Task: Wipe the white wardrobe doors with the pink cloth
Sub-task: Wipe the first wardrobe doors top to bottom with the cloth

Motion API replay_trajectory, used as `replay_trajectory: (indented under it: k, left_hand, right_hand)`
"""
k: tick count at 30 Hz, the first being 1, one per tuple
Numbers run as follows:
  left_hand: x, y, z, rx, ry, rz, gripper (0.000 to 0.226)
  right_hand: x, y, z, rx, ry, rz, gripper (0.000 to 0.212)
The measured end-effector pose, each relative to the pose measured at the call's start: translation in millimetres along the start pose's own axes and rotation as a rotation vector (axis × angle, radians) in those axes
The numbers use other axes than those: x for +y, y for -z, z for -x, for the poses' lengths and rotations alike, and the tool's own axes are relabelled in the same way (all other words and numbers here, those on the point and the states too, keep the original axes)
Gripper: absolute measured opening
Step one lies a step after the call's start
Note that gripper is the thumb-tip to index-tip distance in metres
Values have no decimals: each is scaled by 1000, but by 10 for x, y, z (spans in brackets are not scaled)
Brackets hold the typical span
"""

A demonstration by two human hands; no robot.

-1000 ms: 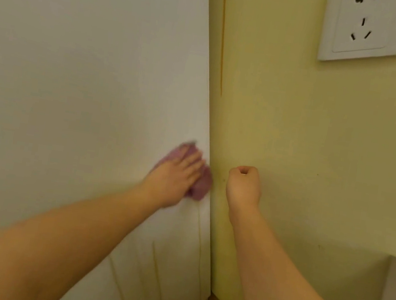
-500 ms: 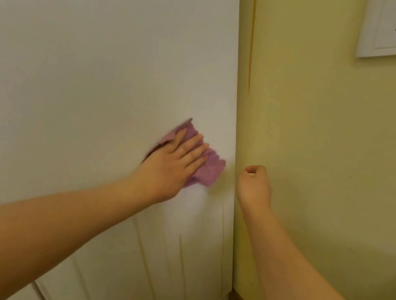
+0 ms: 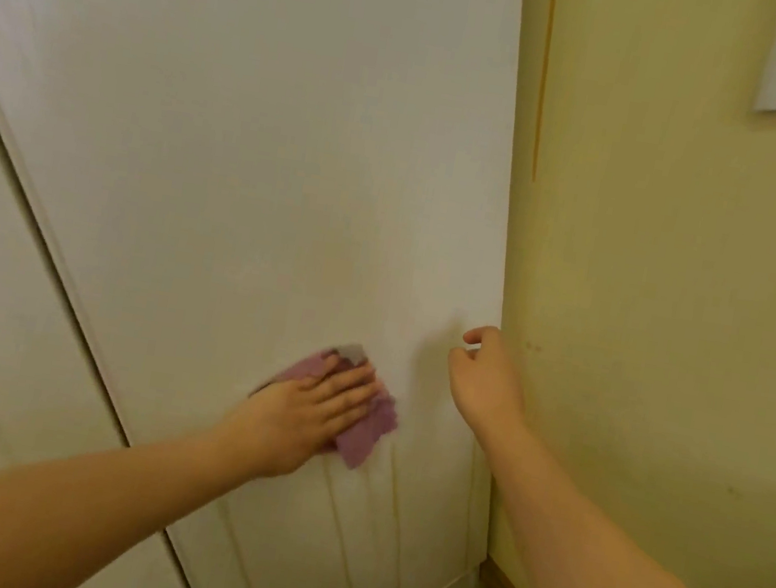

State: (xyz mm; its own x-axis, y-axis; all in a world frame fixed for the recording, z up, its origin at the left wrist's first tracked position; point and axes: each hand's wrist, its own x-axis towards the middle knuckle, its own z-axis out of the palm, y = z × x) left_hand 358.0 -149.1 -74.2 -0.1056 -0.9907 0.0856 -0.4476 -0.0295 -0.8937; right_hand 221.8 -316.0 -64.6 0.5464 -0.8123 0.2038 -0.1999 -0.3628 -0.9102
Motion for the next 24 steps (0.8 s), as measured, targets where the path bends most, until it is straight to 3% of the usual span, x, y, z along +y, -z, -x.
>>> replay_trajectory:
  k: [2, 7, 11, 13, 18, 20, 22, 24]
  left_hand:
    - [-250, 50, 49, 31, 3, -9, 51]
    - [-778, 215, -173, 199, 351, -53, 50]
    - [-161, 4, 158, 32, 40, 0, 53]
    - [-230, 37, 309, 50, 14, 11, 51]
    - [-677, 181, 333, 226, 399, -20, 49]
    - [-307, 1, 489, 177, 327, 12, 50]
    - [129, -154, 723, 37, 146, 49, 54]
    - [179, -182, 810, 5, 68, 26, 55]
  right_hand:
    - [6, -15, 29, -21, 2, 5, 30]
    - [38, -115, 121, -59, -33, 33, 29]
    - [13, -142, 148, -72, -15, 64, 29]
    - [5, -150, 147, -73, 12, 86, 30]
    - [24, -256, 245, -132, 11, 82, 27]
    - [35, -290, 279, -143, 19, 90, 26]
    - [36, -310, 307, -155, 27, 92, 26]
    - [41, -306, 301, -156, 39, 86, 26]
